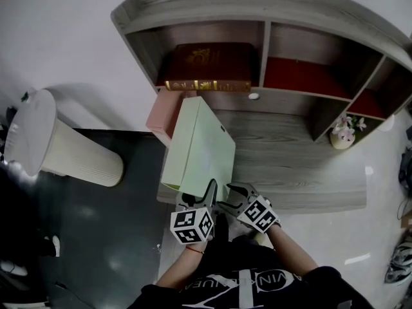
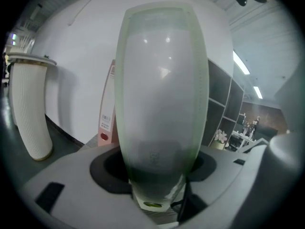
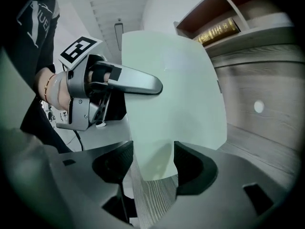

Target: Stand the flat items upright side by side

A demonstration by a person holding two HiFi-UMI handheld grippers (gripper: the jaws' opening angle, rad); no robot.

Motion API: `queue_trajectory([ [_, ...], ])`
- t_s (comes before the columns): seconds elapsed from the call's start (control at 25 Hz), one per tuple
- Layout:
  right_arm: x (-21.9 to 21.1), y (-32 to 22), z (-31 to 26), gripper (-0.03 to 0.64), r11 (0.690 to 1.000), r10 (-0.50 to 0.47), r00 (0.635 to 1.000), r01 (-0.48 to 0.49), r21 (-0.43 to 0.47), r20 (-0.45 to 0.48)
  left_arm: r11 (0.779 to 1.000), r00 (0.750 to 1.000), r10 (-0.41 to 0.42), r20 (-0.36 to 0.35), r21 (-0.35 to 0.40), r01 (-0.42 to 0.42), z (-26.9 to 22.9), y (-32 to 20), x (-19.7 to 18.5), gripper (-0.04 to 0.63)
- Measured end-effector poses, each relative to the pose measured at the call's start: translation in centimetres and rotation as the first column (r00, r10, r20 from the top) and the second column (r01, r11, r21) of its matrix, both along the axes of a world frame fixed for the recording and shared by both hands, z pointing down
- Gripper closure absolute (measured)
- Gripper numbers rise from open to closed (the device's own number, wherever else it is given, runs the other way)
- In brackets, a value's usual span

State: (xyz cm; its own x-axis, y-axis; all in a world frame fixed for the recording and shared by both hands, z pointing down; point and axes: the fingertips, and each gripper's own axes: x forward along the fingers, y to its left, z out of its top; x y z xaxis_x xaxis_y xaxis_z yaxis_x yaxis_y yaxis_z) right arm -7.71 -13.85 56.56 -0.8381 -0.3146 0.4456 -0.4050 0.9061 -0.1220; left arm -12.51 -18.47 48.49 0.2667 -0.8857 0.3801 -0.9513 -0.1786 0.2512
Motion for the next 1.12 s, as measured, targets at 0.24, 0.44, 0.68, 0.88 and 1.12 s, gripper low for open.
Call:
queue_trajectory([
  [0.24,-2.4,-2.3,0.2,0.336,0.999,-0.033,0.999,0.034,-0.024,0.017,1.000,0.996,-0.008,0.090,0.023,0.006,-0.4,-1.9,-1.6,0.314],
  [0.44,-4.4,-3.2,0.5,0.334,0.998,-0.061,0.998,0.061,-0.028,0.007,1.000,0.992,-0.027,0.126,0.003,0.027,0.1,-2.9,-3.3,0.311],
  [0.68,-5.8,-4.6,1.1,0.336,0.997,-0.065,0.998,0.065,-0.032,-0.013,0.999,0.986,-0.037,0.163,0.006,0.037,0.5,-4.1,-4.5,0.307],
  [0.88,-6.9,-5.5,1.9,0.336,0.997,-0.071,0.997,0.070,-0.041,-0.034,1.000,0.976,-0.026,0.215,-0.001,0.027,1.3,-5.0,-5.1,0.288],
  [1.12,-7.8,-7.3,2.7,0.336,0.997,-0.048,0.998,0.046,-0.057,-0.036,1.000,0.964,0.000,0.264,-0.010,0.003,1.7,-6.4,-5.5,0.279],
])
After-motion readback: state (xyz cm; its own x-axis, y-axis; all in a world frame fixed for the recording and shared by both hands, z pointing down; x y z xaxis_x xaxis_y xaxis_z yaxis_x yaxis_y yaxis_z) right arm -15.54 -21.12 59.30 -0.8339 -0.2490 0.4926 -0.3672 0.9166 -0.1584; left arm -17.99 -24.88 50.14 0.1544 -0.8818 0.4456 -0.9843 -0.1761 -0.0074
